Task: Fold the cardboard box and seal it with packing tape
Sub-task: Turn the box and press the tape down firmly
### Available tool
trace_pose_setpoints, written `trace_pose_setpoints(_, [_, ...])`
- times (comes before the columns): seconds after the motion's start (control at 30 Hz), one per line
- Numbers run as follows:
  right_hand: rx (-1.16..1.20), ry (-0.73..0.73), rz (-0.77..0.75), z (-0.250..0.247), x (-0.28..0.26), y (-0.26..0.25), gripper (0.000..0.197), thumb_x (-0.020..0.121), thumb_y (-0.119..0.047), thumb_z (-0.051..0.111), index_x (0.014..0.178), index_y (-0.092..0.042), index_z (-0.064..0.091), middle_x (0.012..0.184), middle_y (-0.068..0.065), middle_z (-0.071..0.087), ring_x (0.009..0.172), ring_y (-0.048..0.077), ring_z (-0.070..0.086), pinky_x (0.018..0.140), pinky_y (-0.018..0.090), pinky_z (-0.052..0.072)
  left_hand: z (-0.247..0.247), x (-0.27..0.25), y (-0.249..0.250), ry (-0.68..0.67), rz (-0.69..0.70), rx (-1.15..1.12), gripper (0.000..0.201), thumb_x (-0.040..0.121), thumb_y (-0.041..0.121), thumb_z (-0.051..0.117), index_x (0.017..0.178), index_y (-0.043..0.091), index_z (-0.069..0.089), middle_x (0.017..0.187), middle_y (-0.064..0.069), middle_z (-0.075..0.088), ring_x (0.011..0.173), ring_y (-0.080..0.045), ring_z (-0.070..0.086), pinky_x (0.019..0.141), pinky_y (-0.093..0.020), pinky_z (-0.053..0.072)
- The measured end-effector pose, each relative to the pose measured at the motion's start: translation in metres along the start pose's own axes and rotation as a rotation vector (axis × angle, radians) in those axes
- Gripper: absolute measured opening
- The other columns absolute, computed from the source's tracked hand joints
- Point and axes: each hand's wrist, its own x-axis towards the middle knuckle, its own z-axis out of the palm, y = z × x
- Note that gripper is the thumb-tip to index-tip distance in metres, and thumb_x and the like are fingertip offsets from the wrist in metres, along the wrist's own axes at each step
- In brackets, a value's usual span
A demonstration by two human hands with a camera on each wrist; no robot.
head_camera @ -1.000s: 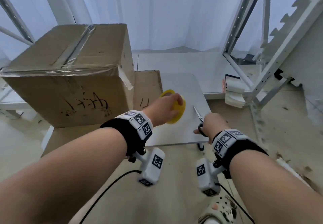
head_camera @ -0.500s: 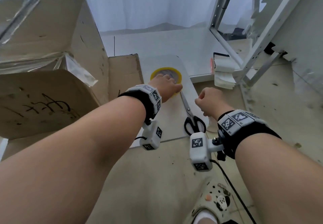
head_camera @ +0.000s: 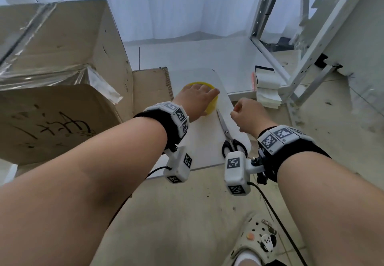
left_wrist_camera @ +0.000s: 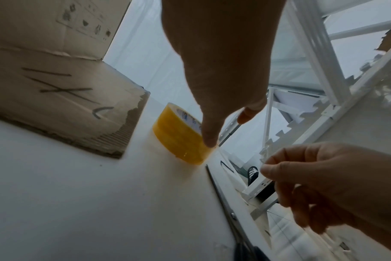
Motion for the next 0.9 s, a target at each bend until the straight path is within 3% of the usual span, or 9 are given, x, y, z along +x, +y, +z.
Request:
trace_pose_setpoints(0.13, [0.011,0.038,-0.076,-0.014,-0.022,-0.029,0.006,0.088,-0.018,0.048,0.089,-0.017,0.053,0.091,0.008,0.065,0.085,0.029,0.065,0.087,0.045,0.053,-0.028,-0.035,-0.003,0.149,0.034,0.09,0.046,0.095,0.017,0.049,0.139,0.018,0.035,0.136,-0.008,0.045,0.124,-0.029,0.041,0.1,-0.039,0.032])
trace_pose_setpoints(0.23, [-0.036,0.105,-0.135,-0.019,-0.045,-0.058,0.02,0.09,-0.017,0.046,0.108,-0.015,0.053,0.097,0.009,0.066,0.098,0.026,0.061,0.105,0.04,0.03,-0.061,-0.071,-0.006,0.266,0.063,0.079,0.04,0.089,0.007,0.056,0.128,0.012,0.05,0.123,-0.013,0.055,0.114,-0.034,0.05,0.092,-0.043,0.039])
trace_pose_setpoints(0.33, [0.03,0.204,-0.265,-0.018,-0.08,-0.101,0.033,0.087,-0.012,0.049,0.12,-0.014,0.049,0.11,0.009,0.06,0.108,0.025,0.054,0.092,0.034,0.035,-0.099,-0.118,-0.019,0.423,0.123,0.076,0.036,0.076,0.001,0.067,0.112,0.007,0.062,0.109,-0.015,0.064,0.101,-0.036,0.059,0.082,-0.044,0.046])
trace_pose_setpoints(0.4, [0.062,0.235,-0.394,-0.012,-0.098,-0.13,0.039,0.086,-0.017,0.054,0.125,-0.015,0.047,0.119,0.007,0.052,0.113,0.025,0.049,0.09,0.034,0.041,-0.119,-0.151,-0.032,0.483,0.11,0.083,0.037,0.075,0.002,0.065,0.111,0.008,0.063,0.109,-0.012,0.064,0.102,-0.035,0.059,0.083,-0.045,0.046])
trace_pose_setpoints(0.47, [0.026,0.237,-0.495,-0.001,-0.115,-0.16,0.047,0.087,-0.031,0.059,0.13,-0.018,0.043,0.125,0.004,0.046,0.119,0.023,0.044,0.095,0.041,0.042,-0.133,-0.185,-0.048,0.456,0.02,0.07,0.04,0.079,0.006,0.059,0.119,0.009,0.058,0.118,-0.012,0.06,0.111,-0.033,0.054,0.09,-0.045,0.042])
trace_pose_setpoints(0.53, [-0.055,0.244,-0.595,0.009,-0.128,-0.193,0.056,0.086,-0.041,0.062,0.133,-0.019,0.042,0.131,0.005,0.042,0.121,0.024,0.041,0.099,0.04,0.038,-0.137,-0.222,-0.071,0.402,-0.135,0.082,0.045,0.084,0.014,0.054,0.129,0.012,0.048,0.13,-0.008,0.051,0.12,-0.029,0.046,0.099,-0.042,0.037])
trace_pose_setpoints(0.63, [-0.203,0.259,-0.683,0.021,-0.129,-0.232,0.059,0.085,-0.04,0.063,0.135,-0.021,0.039,0.135,0.007,0.038,0.123,0.028,0.038,0.1,0.042,0.038,-0.127,-0.265,-0.11,0.319,-0.36,0.07,0.052,0.089,0.027,0.052,0.137,0.016,0.036,0.139,-0.005,0.04,0.127,-0.025,0.039,0.106,-0.04,0.034])
trace_pose_setpoints(0.77, [-0.245,0.188,-0.554,0.04,-0.112,-0.253,0.065,0.082,-0.03,0.064,0.137,-0.019,0.032,0.132,0.011,0.039,0.12,0.032,0.041,0.097,0.048,0.042,-0.104,-0.304,-0.157,0.194,-0.638,-0.021,0.064,0.087,0.036,0.059,0.141,0.02,0.03,0.146,-0.008,0.032,0.132,-0.03,0.035,0.108,-0.045,0.033])
trace_pose_setpoints(0.9, [-0.19,0.172,-0.477,0.047,-0.097,-0.248,0.051,0.085,-0.017,0.056,0.131,-0.01,0.036,0.113,0.015,0.059,0.109,0.037,0.053,0.081,0.038,0.043,-0.087,-0.32,-0.184,0.162,-0.746,-0.025,0.068,0.089,0.039,0.059,0.146,0.032,0.023,0.153,-0.001,0.026,0.14,-0.027,0.024,0.115,-0.046,0.016])
